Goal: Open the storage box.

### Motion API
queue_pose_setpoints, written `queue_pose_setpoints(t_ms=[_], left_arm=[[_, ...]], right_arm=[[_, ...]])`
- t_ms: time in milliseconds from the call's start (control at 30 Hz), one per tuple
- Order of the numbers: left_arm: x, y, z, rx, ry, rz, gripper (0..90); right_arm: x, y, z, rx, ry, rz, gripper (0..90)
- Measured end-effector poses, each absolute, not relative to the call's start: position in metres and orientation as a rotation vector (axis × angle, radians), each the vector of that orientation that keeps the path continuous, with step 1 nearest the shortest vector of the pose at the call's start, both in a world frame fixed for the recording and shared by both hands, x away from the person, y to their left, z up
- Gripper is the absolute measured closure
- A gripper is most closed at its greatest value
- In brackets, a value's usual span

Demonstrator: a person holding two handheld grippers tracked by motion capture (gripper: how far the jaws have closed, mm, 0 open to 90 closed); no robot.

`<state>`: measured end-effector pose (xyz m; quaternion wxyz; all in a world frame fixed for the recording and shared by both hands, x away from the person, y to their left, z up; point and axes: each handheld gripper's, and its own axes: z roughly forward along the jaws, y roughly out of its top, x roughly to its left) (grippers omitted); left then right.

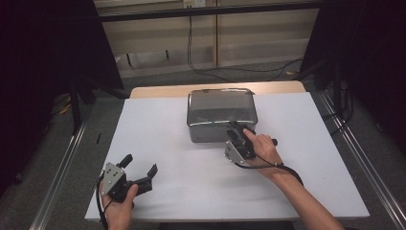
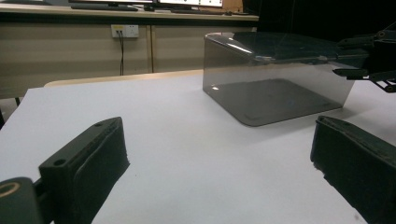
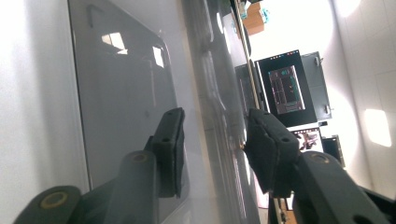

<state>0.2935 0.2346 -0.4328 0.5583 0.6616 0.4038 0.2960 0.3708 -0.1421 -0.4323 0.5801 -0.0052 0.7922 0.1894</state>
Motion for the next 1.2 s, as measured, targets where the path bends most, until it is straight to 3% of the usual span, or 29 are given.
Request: queue_pose_setpoints(t_ms=[1200], left_arm=[[0.295,0.234,-0.433,1.576,0.931,0.697,2.8]], right_arm=[[0.367,-0.124,-0.430,-0.105,1.805,0.384,77.3]])
